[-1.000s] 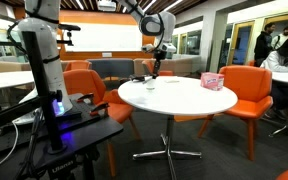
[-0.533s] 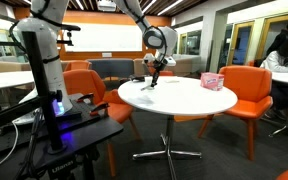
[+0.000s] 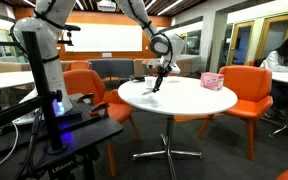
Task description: Take the marker out of the cup and put it on the table
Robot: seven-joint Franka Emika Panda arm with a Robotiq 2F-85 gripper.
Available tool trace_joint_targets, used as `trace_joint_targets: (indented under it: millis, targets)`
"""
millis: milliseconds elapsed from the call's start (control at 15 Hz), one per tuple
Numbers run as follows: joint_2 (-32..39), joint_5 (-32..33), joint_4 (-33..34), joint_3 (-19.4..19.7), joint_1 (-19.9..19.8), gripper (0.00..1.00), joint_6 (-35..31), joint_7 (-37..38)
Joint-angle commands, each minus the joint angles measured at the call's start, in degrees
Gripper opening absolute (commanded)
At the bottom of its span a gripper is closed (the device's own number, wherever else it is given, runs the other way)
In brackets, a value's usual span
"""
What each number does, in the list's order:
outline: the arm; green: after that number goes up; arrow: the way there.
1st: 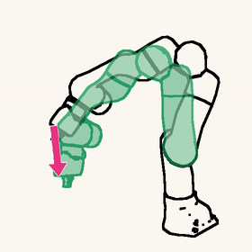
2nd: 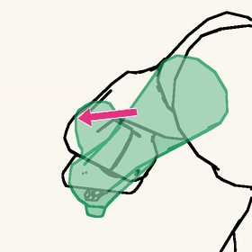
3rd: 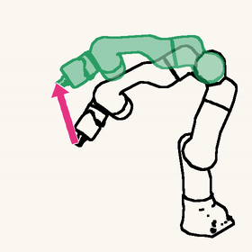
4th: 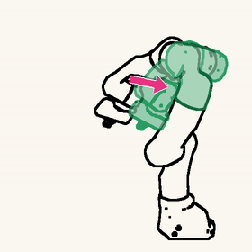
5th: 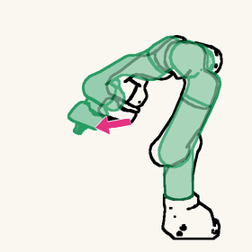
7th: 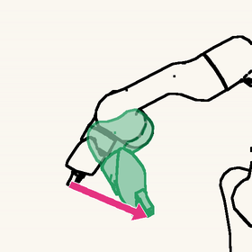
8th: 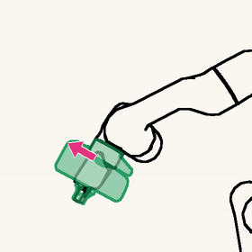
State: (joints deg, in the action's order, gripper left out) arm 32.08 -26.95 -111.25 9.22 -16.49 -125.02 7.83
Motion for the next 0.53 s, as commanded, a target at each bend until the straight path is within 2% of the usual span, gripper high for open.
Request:
trace_joint_targets:
  millis: [0,67,467]
  targets:
    - [1.28,-1.22,2.47,-0.96,-1.26,0.44,1.33,-1.13]
    - [1.05,-1.26,2.23,-1.28,-1.28,0.45,-0.03,-2.52]
    - [-1.63,0.13,-0.59,-2.57,-0.11,0.89,-6.82,-7.69]
